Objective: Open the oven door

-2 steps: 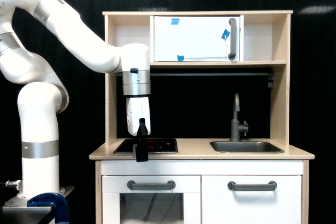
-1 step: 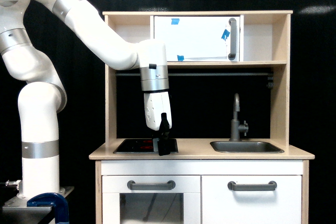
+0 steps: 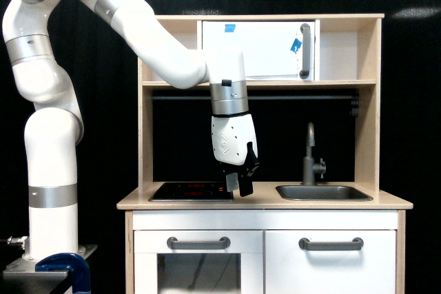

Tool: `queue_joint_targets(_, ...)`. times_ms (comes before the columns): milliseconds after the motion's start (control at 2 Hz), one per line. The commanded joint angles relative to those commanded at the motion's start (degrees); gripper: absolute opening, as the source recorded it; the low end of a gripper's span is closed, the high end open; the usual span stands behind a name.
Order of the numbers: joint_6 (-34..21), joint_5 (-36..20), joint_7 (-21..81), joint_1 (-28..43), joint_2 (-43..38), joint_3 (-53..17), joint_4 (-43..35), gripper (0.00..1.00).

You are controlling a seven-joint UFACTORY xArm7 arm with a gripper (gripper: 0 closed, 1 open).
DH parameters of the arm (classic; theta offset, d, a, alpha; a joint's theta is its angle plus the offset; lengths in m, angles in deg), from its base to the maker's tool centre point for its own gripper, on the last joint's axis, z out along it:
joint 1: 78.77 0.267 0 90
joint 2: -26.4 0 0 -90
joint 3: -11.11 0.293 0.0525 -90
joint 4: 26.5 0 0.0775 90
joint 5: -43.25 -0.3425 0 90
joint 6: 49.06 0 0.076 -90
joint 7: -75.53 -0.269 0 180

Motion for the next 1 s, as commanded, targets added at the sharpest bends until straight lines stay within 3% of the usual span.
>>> queue_joint_targets(500,-5.98,-10.40,24.54,2.06,-9.32,-1.88,-10.77,1.00)
queue_joint_targets(1000,-15.58,-24.12,46.50,-1.04,-17.63,-1.07,-20.21,1.00)
